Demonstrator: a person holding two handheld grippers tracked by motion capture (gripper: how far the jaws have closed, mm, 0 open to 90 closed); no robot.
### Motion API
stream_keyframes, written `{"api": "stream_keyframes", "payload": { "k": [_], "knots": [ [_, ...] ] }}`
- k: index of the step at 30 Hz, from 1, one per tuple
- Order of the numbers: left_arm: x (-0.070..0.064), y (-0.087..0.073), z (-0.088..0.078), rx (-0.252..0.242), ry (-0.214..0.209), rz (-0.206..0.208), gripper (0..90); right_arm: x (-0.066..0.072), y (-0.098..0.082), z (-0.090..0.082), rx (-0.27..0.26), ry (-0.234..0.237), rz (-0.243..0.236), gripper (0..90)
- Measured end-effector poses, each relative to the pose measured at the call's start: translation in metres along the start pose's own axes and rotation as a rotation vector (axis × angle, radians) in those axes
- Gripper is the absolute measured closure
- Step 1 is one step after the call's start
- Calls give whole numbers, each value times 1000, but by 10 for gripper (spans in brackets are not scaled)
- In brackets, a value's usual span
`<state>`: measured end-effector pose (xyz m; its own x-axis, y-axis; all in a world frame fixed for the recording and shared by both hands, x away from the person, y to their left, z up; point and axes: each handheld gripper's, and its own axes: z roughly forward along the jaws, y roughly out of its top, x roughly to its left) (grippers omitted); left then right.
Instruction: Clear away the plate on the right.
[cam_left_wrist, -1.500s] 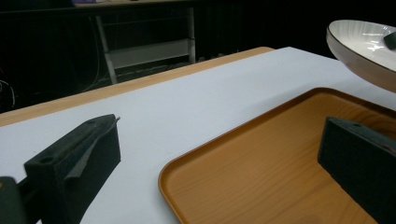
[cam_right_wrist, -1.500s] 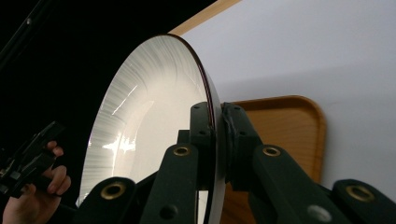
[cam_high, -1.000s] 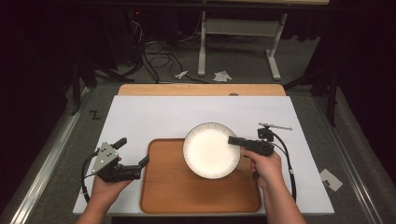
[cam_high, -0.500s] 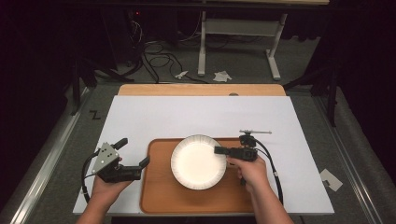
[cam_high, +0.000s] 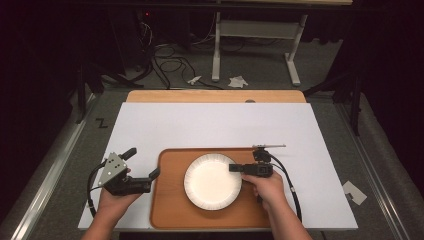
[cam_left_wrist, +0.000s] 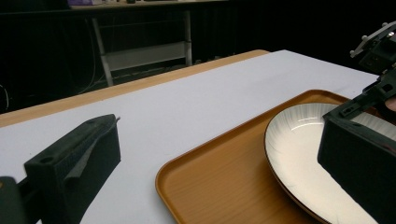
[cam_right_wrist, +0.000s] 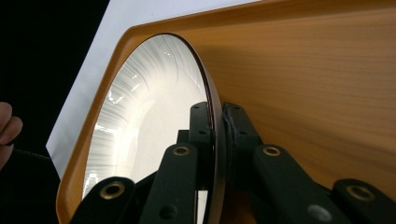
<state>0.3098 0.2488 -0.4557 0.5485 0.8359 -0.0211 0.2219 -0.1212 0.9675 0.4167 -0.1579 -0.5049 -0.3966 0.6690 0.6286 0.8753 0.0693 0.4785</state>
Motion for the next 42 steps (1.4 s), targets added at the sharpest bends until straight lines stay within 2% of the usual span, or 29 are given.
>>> {"api": "stream_keyframes", "payload": {
  "k": [8, 12, 15, 18, 20, 25, 29, 30, 33, 34, 38, 42],
  "knots": [
    [0, 0, 0, 3, -4, 0, 3, -2, 1, 1, 28, -17, -1, 840],
    [-1, 0, 1, 8, -7, 4, 2, -2, -1, 3, 63, -68, -25, 811],
    [-1, 0, 1, 9, -11, 5, 2, -3, -2, 5, 69, -80, -39, 791],
    [0, -1, 2, 15, -13, 0, 2, -2, 0, 2, 58, -78, -44, 695],
    [-1, -2, 3, 22, -17, 4, 2, -2, 2, -3, 51, -99, -55, 621],
    [-3, -3, 6, 42, -26, 10, 3, -2, 4, -18, 33, -122, -112, 543],
    [-3, -5, 8, 64, -33, 2, 3, -2, 6, -36, -14, -133, -175, 488],
    [-2, -5, 9, 71, -33, 0, 2, -2, 6, -41, -30, -142, -191, 450],
    [-1, -7, 10, 83, -30, -7, 2, -5, 6, -58, -71, -175, -232, 418],
    [-1, -7, 10, 82, -28, -10, 2, -7, 6, -67, -99, -187, -247, 396],
    [0, -7, 10, 83, -21, -14, 2, -15, 4, -95, -193, -217, -253, 324],
    [0, -8, 10, 86, -19, -20, 3, -25, 0, -123, -244, -270, -266, 269]
  ]
}}
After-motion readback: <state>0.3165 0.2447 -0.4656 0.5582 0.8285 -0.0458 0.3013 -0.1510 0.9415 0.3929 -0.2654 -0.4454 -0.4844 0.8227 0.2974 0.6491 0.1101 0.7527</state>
